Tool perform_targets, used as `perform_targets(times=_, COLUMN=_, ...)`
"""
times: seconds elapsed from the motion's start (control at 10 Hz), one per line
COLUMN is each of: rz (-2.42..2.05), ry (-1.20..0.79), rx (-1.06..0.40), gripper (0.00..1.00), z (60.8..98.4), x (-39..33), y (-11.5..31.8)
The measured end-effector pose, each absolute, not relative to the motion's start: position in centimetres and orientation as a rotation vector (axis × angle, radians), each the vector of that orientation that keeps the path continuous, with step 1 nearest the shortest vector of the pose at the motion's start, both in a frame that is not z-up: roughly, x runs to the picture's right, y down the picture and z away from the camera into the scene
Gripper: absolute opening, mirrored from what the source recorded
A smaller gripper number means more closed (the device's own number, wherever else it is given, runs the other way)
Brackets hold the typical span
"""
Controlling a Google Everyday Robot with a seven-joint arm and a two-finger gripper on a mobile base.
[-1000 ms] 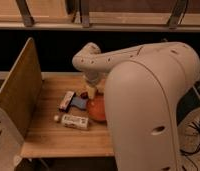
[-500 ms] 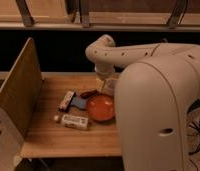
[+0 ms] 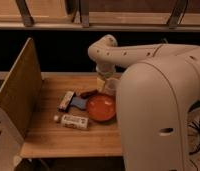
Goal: Place the ceramic cup in the ceramic bowl
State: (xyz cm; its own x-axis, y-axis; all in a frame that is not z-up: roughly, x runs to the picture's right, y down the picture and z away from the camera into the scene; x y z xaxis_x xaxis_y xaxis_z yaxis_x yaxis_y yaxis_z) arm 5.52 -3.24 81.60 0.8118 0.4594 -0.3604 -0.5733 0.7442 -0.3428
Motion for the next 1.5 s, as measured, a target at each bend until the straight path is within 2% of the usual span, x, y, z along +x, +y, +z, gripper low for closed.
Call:
perform_targets(times=0.4, rz=0.559, ry=0.280, rx=-0.593, gripper=0.80, z=84.9, x=4.4, y=0.8)
perform_targets(times=0.9, rz=0.559, ry=0.328, rx=-0.639, gripper=0.78, z=88.2, x=5.5, y=0.9)
perform_targets(times=1.1, rz=0.572, ry=0.339, rx=-0.653, gripper=0.63, z=89.2, x=6.1, y=0.9)
perform_targets(times=1.2, rz=0.579, ry=0.344, rx=-0.660, gripper=0.51, z=89.8, x=6.5, y=1.0)
perform_targets(times=1.4, rz=0.589, ry=0.353, rx=-0.661, gripper=0.34, z=90.4, x=7.0, y=0.9)
perform_targets(times=1.5, rz=0.595, ry=0.360, rx=-0.654, gripper=0.21, z=90.7, x=7.4, y=0.6)
